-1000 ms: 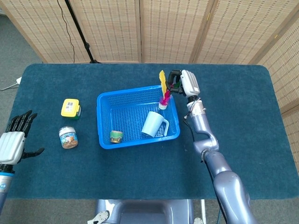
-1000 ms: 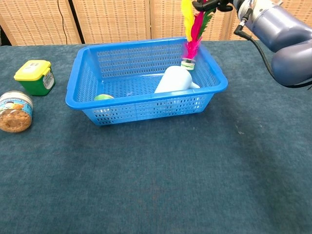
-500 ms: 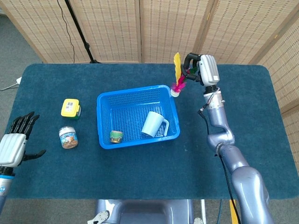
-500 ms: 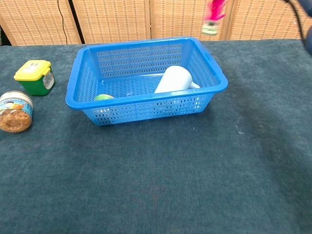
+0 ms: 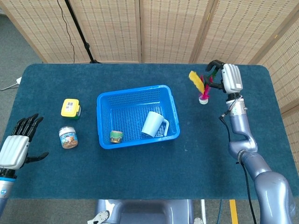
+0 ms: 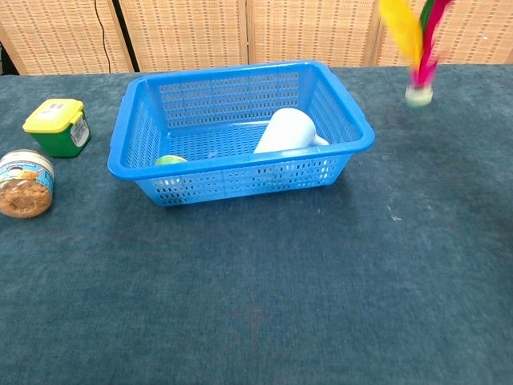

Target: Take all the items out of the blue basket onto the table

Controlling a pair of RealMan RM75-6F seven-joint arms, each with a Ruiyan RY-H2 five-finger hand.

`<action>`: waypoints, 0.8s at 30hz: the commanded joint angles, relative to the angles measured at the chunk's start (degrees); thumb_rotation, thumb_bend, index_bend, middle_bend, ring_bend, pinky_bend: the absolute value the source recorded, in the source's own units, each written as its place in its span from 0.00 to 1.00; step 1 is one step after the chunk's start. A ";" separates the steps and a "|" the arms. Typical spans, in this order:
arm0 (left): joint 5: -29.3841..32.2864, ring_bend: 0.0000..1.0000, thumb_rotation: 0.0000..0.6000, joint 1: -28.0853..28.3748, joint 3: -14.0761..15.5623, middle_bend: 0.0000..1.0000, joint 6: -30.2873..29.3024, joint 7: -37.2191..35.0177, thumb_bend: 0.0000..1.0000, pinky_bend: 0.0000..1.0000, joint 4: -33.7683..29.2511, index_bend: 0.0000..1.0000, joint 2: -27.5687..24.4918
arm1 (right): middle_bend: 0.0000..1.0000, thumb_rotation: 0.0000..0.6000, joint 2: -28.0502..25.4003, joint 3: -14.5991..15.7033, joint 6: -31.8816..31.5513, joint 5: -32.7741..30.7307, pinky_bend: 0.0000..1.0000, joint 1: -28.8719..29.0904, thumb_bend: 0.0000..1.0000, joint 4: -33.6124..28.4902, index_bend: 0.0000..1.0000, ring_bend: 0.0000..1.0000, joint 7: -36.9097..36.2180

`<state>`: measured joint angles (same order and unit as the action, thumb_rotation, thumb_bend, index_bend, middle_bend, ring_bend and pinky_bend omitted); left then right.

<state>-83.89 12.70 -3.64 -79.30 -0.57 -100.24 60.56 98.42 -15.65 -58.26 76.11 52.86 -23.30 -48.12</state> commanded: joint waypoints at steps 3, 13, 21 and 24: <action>0.21 0.00 1.00 0.08 -0.02 0.00 0.39 -0.12 0.00 0.00 0.13 0.00 -0.03 | 0.00 1.00 -4.08 3.34 4.17 3.06 0.00 -1.39 0.00 -4.52 0.00 0.00 -3.69; 0.30 0.00 1.00 0.22 -0.11 0.00 0.85 -0.34 0.00 0.00 0.38 0.00 0.01 | 0.00 1.00 -13.84 1.62 -4.49 6.32 0.00 -0.31 0.00 -24.45 0.00 0.00 2.59; 0.15 0.00 1.00 -0.01 -0.03 0.00 0.68 -0.76 0.00 0.00 0.50 0.00 -0.14 | 0.00 1.00 -17.76 2.39 2.61 6.44 0.00 2.23 0.00 -40.60 0.00 0.00 8.51; 0.23 0.00 1.00 -0.08 -0.09 0.00 0.62 -1.26 0.00 0.00 0.66 0.00 -0.23 | 0.00 1.00 -16.42 2.67 3.23 7.40 0.00 3.30 0.00 -41.59 0.00 0.00 9.35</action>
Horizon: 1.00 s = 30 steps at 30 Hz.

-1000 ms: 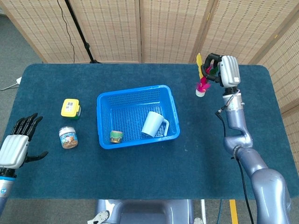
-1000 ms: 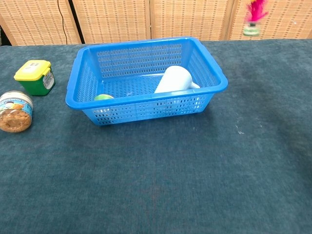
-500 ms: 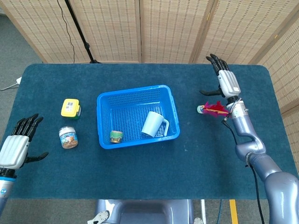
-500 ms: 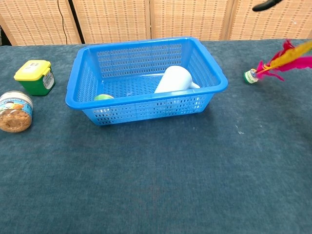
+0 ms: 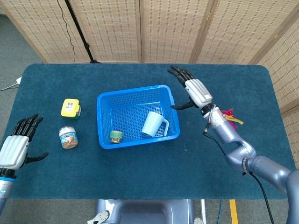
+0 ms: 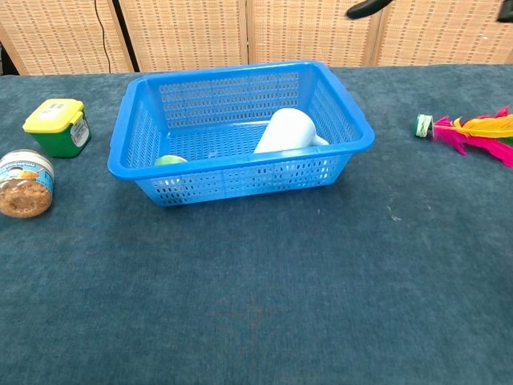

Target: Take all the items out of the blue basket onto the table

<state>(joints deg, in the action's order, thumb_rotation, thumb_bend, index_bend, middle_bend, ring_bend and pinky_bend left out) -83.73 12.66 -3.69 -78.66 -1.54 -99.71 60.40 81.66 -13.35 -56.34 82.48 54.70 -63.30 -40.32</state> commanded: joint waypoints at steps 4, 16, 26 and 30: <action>0.28 0.00 1.00 0.10 -0.10 0.00 0.43 -0.69 0.00 0.00 0.51 0.00 -0.07 | 0.00 1.00 2.57 1.69 1.62 3.60 0.00 2.86 0.00 -0.86 0.00 0.00 2.72; 0.83 0.00 1.00 0.39 -0.35 0.00 1.18 -1.41 0.00 0.00 1.15 0.00 -0.01 | 0.00 1.00 10.77 7.56 2.53 12.00 0.00 7.26 0.00 8.57 0.00 0.00 11.95; -0.58 0.00 1.00 0.12 0.06 0.00 0.77 -3.49 0.00 0.00 1.09 0.00 -0.80 | 0.00 1.00 13.33 12.29 3.16 17.16 0.00 9.99 0.00 17.38 0.00 0.00 13.61; -0.85 0.00 1.00 0.07 0.18 0.00 0.69 -3.52 0.00 0.00 1.13 0.00 -0.79 | 0.00 1.00 13.99 14.81 3.89 19.39 0.00 11.00 0.00 20.85 0.01 0.00 14.53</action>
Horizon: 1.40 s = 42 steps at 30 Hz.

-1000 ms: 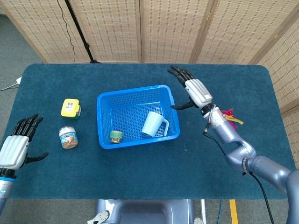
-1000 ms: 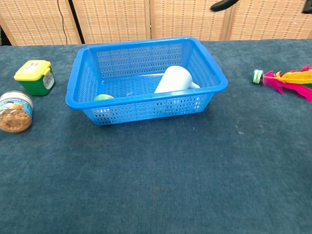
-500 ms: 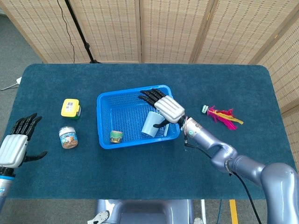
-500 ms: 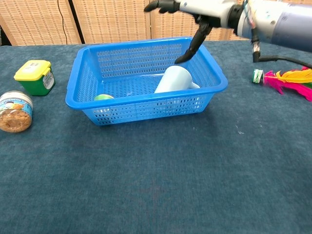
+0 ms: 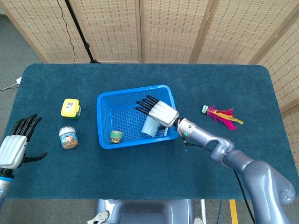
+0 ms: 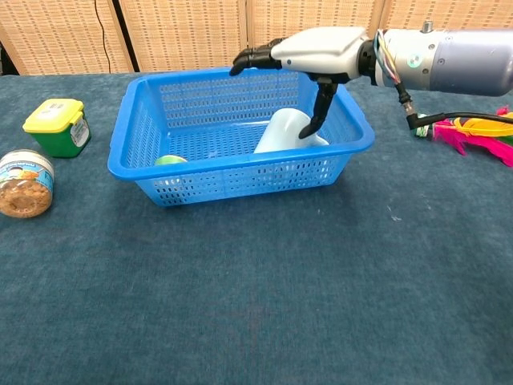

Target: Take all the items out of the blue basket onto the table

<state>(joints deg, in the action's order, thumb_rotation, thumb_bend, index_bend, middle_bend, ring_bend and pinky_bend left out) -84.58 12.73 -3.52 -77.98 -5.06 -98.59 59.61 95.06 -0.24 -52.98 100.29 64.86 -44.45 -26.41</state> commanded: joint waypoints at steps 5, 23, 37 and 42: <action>0.36 0.00 1.00 0.00 -0.12 0.00 0.10 -0.01 0.00 0.00 0.17 0.00 0.05 | 0.00 1.00 0.36 5.03 -0.17 5.17 0.00 2.05 0.00 4.05 0.02 0.00 2.92; 1.09 0.00 1.00 0.11 -0.37 0.00 0.51 -0.12 0.00 0.00 0.58 0.00 0.23 | 0.11 1.00 4.06 9.95 1.72 9.45 0.19 4.36 0.05 8.74 0.27 0.04 12.13; 1.08 0.00 1.00 0.27 -0.18 0.00 1.00 0.46 0.00 0.00 0.52 0.00 0.45 | 0.45 1.00 7.03 8.12 -9.90 7.61 0.52 2.15 0.60 16.49 0.65 0.36 7.38; 0.67 0.00 1.00 0.23 0.09 0.00 0.99 0.79 0.00 0.00 0.25 0.00 0.50 | 0.45 1.00 3.62 5.53 -16.30 6.22 0.53 2.06 0.61 13.73 0.65 0.36 9.11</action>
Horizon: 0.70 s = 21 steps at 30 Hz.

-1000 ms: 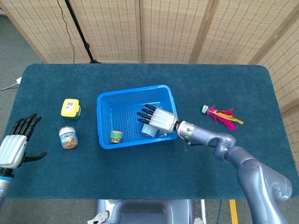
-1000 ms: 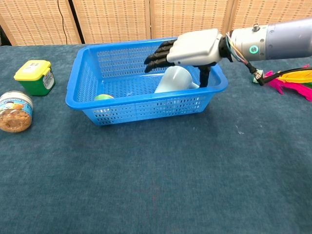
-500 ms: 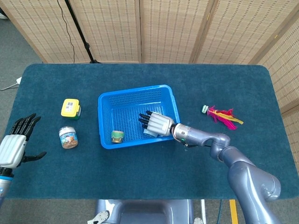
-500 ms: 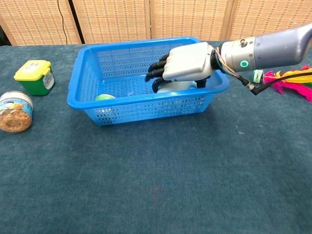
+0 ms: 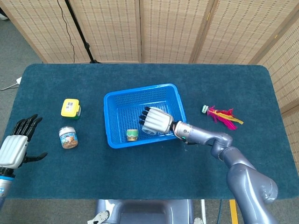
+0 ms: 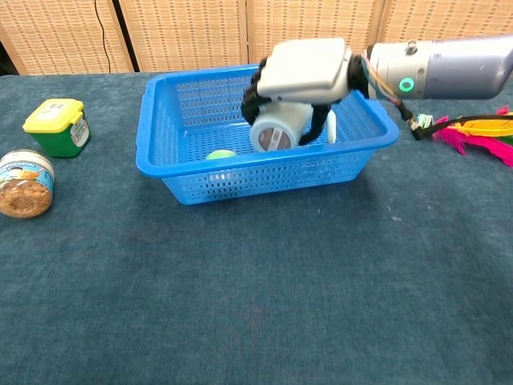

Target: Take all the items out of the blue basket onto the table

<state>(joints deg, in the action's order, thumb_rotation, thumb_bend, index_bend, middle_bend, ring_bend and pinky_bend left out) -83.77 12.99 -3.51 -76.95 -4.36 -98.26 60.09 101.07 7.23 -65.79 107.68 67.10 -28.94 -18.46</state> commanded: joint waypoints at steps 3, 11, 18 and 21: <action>-0.59 0.00 1.00 -0.03 0.33 0.00 -0.02 0.20 0.00 0.00 -0.25 0.00 0.00 | 0.45 1.00 -5.42 -3.74 -5.66 -2.59 0.53 -0.54 0.61 -4.09 0.65 0.36 3.17; -2.20 0.00 1.00 -0.20 1.00 0.00 -0.47 0.06 0.00 0.00 -0.61 0.00 -0.18 | 0.45 1.00 -16.53 -8.47 -2.90 -11.78 0.53 -6.12 0.61 -11.76 0.65 0.36 8.82; -3.27 0.00 1.00 -0.25 1.44 0.00 -0.73 0.48 0.00 0.00 -1.11 0.00 -0.19 | 0.45 1.00 -18.78 -8.62 8.43 -20.02 0.52 -11.95 0.61 -11.32 0.64 0.36 8.44; -3.38 0.00 1.00 -0.34 1.50 0.00 -0.96 1.05 0.00 0.00 -1.32 0.00 -0.02 | 0.45 1.00 -17.21 -8.41 13.19 -22.38 0.52 -13.66 0.61 -9.40 0.64 0.36 6.30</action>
<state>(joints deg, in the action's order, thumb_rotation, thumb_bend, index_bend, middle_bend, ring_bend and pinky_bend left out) -87.13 12.68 -2.04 -77.83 -3.45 -99.51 60.00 83.12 -1.18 -56.96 88.14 55.88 -39.91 -10.56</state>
